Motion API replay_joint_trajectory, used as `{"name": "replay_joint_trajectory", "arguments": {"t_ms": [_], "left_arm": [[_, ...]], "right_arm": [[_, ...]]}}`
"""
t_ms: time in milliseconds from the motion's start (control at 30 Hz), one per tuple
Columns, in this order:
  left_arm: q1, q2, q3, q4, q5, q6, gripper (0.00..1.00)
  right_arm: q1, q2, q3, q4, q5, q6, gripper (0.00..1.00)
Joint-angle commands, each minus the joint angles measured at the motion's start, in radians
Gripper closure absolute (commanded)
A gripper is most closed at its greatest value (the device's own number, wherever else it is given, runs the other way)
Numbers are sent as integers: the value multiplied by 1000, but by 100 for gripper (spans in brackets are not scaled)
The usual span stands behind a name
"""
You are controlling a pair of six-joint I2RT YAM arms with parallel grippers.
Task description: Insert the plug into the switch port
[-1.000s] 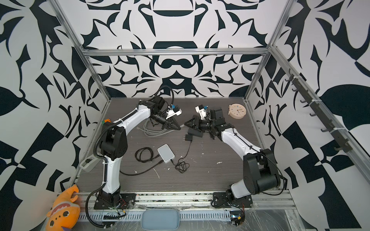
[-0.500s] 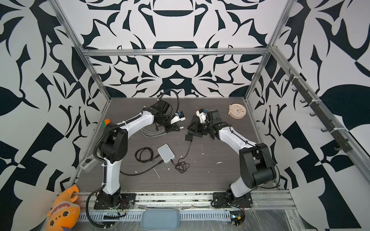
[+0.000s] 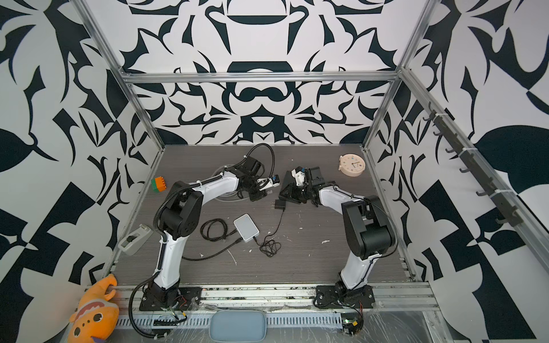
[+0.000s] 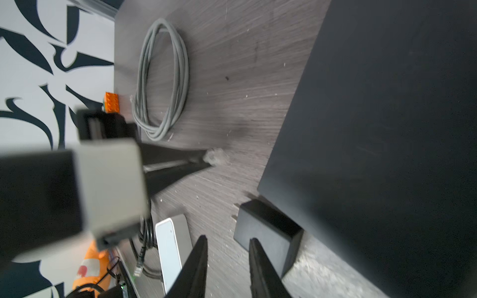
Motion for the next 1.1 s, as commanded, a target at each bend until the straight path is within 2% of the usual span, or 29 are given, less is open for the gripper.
{"name": "replay_joint_trajectory", "arguments": {"t_ms": [0, 100, 267, 567, 767, 1067], "left_arm": [[-22, -67, -62, 149, -104, 48, 100], [-24, -92, -115, 232, -137, 55, 100], [-27, -114, -140, 259, -135, 54, 100], [-26, -206, -207, 306, -55, 41, 100], [-27, -252, -232, 313, -19, 47, 100], [-18, -282, -221, 268, 97, 24, 100]], "right_arm": [[-27, -8, -15, 165, -54, 107, 68], [-38, 3, -27, 202, -71, 151, 68], [-38, 38, -47, 311, -107, 252, 68], [-29, 44, -65, 495, -170, 380, 68], [-27, -25, -21, 348, -152, 328, 68], [-11, -78, 11, 227, -172, 218, 68]]}}
